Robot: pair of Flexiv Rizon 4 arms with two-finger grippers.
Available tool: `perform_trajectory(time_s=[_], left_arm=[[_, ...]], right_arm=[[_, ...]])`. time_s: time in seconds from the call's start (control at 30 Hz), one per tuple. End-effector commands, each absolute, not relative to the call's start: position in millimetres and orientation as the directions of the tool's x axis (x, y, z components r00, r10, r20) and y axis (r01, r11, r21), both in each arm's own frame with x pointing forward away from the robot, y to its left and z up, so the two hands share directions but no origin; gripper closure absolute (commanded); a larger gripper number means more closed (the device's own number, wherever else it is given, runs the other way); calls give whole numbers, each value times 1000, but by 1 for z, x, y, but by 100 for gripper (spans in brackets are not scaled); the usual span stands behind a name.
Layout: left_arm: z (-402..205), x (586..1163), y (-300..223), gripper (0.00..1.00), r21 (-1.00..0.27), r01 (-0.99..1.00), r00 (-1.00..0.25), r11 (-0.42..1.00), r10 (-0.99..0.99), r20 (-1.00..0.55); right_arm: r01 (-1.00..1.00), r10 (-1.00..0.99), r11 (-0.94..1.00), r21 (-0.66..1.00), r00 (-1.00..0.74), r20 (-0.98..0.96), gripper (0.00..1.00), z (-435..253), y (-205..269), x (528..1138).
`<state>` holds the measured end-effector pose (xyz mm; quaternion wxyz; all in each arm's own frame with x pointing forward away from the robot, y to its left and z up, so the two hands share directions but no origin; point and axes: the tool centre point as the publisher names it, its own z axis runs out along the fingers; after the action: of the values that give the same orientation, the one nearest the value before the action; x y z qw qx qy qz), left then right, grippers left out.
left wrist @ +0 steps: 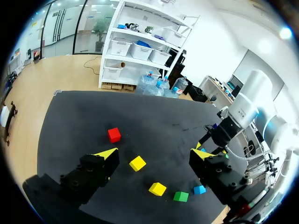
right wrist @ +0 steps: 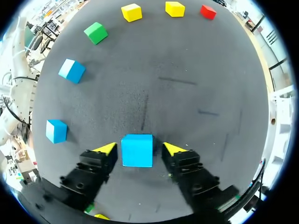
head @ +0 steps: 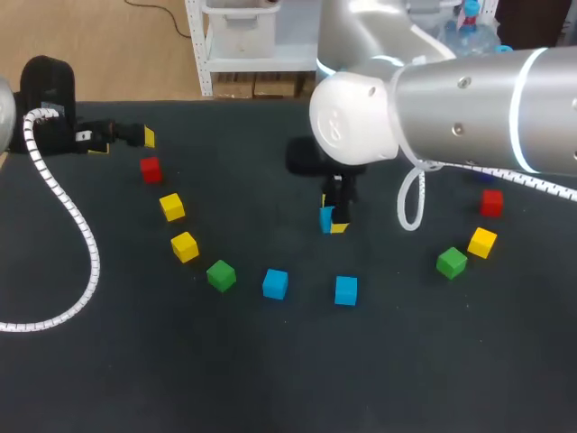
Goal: Place the blue cubes, place green cubes on the blue cubes, place the yellow cubes on the green cubes, then place the red cubes on the yellow cubes, and place purple cube on the red cubes.
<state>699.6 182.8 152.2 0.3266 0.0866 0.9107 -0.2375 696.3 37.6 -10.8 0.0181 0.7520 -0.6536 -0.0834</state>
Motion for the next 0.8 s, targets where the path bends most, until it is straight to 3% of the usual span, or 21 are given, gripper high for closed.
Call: perform_trajectory(time_s=[0.03,0.47,0.8], left_arm=[[151,700,184,0,-381,318,-769,868,1,-640],[151,700,184,0,-381,318,-769,868,1,-640],[151,700,184,0,-381,318,-769,868,1,-640]], right_arm=[[-982,-986,-139,129,126,-110,0,-5,34,692],[-997,-992,-1,77,-9,-123,0,51,-24,614],[-991,-994,-37,125,24,-107,0,34,0,550]])
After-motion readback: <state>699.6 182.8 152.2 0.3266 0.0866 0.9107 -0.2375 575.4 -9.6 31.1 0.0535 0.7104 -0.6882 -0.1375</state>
